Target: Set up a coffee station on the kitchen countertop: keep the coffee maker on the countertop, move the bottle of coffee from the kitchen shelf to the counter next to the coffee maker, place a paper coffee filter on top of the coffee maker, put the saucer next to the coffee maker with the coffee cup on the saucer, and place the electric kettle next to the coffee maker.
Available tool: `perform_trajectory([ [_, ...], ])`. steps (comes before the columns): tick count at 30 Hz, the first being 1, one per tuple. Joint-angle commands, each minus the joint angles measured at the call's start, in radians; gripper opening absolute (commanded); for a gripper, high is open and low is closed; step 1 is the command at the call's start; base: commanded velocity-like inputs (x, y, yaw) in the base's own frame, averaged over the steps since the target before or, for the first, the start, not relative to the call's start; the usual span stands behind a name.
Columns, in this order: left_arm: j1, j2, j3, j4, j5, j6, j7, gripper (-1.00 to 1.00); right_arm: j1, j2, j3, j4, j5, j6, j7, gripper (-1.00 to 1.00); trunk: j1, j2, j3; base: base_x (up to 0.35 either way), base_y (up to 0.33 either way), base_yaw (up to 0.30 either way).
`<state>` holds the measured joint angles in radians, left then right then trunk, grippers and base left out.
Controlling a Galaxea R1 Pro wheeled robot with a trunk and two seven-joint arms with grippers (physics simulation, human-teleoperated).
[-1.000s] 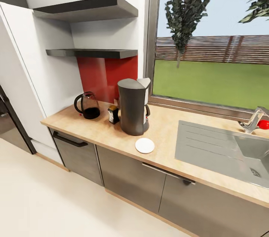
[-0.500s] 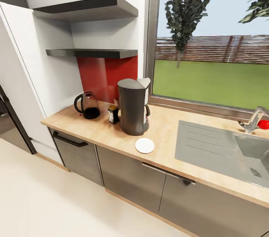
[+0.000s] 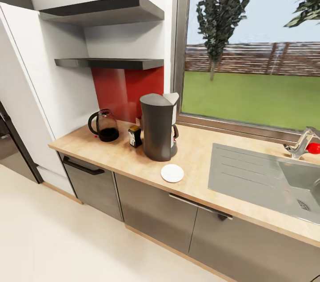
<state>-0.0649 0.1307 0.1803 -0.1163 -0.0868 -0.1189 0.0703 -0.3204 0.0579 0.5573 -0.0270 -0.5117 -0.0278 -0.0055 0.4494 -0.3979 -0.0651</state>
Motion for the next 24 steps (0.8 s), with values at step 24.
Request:
perform_trajectory([
  [24, -0.001, -0.005, 0.015, -0.002, -0.006, -0.007, 0.0, 1.0, 0.012, -0.015, 0.009, 0.001, -0.01, -0.003, 0.001, 1.0, 0.001, -0.002, -0.002, 0.107, 0.204, 0.251],
])
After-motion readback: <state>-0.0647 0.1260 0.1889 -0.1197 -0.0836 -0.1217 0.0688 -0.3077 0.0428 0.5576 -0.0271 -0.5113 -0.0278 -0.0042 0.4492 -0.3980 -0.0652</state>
